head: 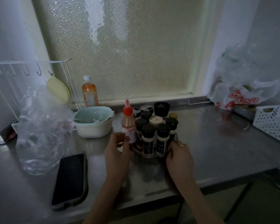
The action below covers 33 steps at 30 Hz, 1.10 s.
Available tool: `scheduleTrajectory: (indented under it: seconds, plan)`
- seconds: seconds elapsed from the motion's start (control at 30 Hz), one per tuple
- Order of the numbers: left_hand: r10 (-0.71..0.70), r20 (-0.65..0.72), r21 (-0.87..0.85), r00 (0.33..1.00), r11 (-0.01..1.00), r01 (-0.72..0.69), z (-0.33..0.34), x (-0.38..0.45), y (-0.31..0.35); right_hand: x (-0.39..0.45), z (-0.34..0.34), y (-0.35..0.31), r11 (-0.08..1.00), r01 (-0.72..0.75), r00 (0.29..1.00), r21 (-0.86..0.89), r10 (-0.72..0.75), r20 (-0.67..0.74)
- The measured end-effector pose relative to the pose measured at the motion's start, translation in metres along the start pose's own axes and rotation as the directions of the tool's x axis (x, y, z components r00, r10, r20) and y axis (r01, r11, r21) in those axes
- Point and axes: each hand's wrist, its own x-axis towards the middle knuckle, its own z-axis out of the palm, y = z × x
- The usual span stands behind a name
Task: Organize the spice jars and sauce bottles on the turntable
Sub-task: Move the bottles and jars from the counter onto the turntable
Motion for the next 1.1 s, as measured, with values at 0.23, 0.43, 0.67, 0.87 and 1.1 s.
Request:
scheduleTrajectory:
  seconds: [0.23, 0.43, 0.67, 0.87, 1.1]
  plan:
    - [-0.257, 0.069, 0.077, 0.964, 0.965, 0.252, -0.001, 0.048, -0.027, 0.025, 0.001, 0.014, 0.944, -0.186, 0.974, 0.274, 0.214, -0.075]
    - [-0.253, 0.190, 0.064, 0.949, 0.967, 0.245, 0.015, 0.036, -0.044, 0.002, -0.006, 0.005, 0.953, -0.043, 0.982, 0.299, 0.095, -0.163]
    - [-0.193, 0.100, 0.086, 0.976, 0.979, 0.185, 0.002, 0.034, -0.035, 0.009, 0.001, 0.010, 0.939, -0.139, 0.985, 0.316, 0.165, -0.055]
    - [-0.165, 0.144, -0.013, 0.976, 0.986, 0.169, 0.001, 0.031, -0.033, -0.004, -0.007, -0.003, 0.977, 0.140, 0.986, 0.160, -0.122, -0.116]
    - [-0.141, -0.009, 0.011, 0.990, 0.990, 0.141, 0.001, 0.037, -0.034, 0.001, -0.007, 0.006, 0.966, 0.082, 0.996, 0.244, -0.068, -0.066]
